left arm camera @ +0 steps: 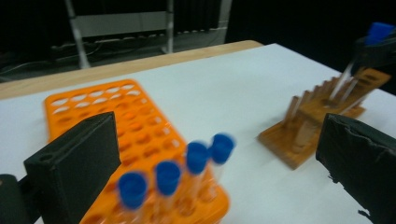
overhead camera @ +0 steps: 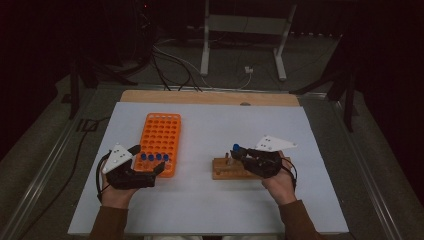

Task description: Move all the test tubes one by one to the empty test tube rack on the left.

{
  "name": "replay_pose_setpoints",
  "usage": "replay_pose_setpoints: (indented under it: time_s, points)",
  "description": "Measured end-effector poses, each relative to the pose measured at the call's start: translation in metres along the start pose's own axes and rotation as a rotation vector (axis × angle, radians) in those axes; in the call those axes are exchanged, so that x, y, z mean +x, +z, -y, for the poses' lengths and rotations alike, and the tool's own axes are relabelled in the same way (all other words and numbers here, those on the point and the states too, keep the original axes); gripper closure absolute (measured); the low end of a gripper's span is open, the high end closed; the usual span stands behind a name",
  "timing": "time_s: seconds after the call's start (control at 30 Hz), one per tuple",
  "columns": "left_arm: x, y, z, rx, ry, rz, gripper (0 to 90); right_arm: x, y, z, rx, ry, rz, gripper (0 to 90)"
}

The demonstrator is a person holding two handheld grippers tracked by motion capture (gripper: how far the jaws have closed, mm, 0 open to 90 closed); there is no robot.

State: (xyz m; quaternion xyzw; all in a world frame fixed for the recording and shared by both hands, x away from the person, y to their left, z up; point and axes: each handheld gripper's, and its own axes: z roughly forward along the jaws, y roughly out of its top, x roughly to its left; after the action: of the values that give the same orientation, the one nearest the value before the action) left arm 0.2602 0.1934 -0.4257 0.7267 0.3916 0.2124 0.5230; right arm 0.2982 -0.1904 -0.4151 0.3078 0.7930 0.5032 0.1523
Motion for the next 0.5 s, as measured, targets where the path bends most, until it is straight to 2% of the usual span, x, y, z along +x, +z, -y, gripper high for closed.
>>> replay_pose_setpoints:
  time_s: [0.2, 0.5]
  points:
    - [-0.019, 0.011, -0.016, -0.013, 0.041, 0.068, 0.6, 0.001, -0.006, -0.011, -0.021, -0.017, 0.002, 76.6]
    - [-0.052, 0.04, -0.033, 0.026, 0.118, 0.172, 1.4, 0.008, -0.012, -0.027, -0.048, -0.04, -0.01, 76.6]
